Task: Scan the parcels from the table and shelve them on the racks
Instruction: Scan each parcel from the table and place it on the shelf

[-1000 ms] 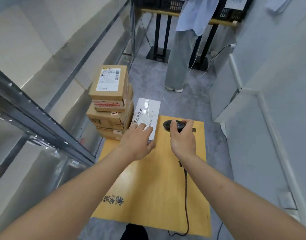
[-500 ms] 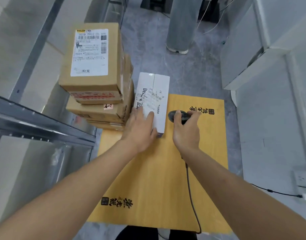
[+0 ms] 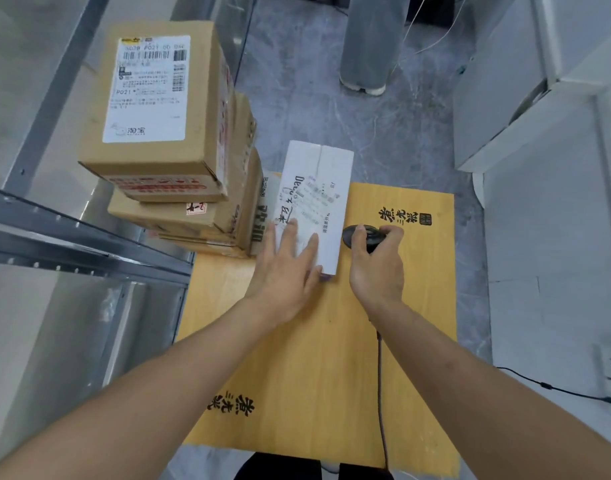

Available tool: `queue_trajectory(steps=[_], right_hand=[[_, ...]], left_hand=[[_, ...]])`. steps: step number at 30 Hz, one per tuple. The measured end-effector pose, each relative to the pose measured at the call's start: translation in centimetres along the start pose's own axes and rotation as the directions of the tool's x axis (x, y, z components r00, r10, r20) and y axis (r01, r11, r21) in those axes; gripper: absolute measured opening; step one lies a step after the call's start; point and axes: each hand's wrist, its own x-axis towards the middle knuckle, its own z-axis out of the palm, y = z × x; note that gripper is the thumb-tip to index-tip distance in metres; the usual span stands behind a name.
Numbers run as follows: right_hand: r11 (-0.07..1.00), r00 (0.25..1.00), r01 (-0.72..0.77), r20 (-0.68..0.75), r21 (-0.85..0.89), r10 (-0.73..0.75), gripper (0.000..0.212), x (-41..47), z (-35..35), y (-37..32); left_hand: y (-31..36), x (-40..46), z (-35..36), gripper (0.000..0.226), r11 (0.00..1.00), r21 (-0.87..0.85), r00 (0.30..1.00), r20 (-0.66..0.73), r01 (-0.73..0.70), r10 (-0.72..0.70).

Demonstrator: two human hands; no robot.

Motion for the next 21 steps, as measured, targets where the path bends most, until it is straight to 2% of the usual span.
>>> queue_trajectory(steps=[1,3,4,5,8,10,14,16,18,21], right_hand=[[1.000,1.000,-0.002,-0.002,-0.011,0.002,0.038,0.1,-0.3,0.2],[0.999,1.000,-0.009,0.000,-0.037,0.009,0.040,0.3,-0.9,0.8],[0.999,1.000,-0.011,0.002,-0.046,0.011,0.041,0.4,-1.3,1.0],[0.999,1.000,-0.007,0.003,-0.051,0.007,0.041,0.3,-1.5,1.3],[0.998,1.000,0.028,0.001,-0.055,-0.028,0.041,0.1,-2.1,1.8],[0.998,0.999,0.042,0.004,-0.045,-0.042,0.040,-0.1,-2.3,1.9],[0.998,0.999,0.051,0.009,-0.040,-0.051,0.039,-0.3,-2.6,2.3],[0.998,0.999,0.044,0.012,-0.042,-0.044,0.041,-0.3,-2.9,2.4],[0.998,1.000,0.029,0.006,-0.061,-0.029,0.043,0.0,-3.2,2.6],[0.995,1.000,-0.002,-0.002,-0.101,0.002,0.042,0.4,-4.0,2.9]], left_hand=[[0.3,-0.2,0.3,0.052,0.999,-0.047,0.999,-0.035,-0.019,0.017],[0.6,-0.1,0.8,0.036,0.975,-0.216,0.975,-0.223,-0.051,0.002],[0.6,0.1,0.9,0.033,0.948,-0.316,0.954,-0.293,-0.028,-0.069],[0.6,0.2,0.7,0.039,0.909,-0.416,0.943,-0.294,0.022,-0.157],[-0.5,1.2,1.4,0.084,0.757,-0.622,0.943,-0.091,0.198,-0.321],[-1.3,1.6,2.3,0.097,0.707,-0.668,0.943,-0.025,0.231,-0.331],[-1.4,2.2,3.2,0.083,0.578,-0.806,0.977,0.004,0.129,-0.213],[-0.5,2.1,2.9,0.083,0.539,-0.837,0.977,-0.027,0.094,-0.212],[0.4,1.8,2.6,0.085,0.532,-0.839,0.972,-0.018,0.112,-0.234],[1.9,1.3,1.9,0.087,0.593,-0.797,0.976,-0.021,0.115,-0.219]])
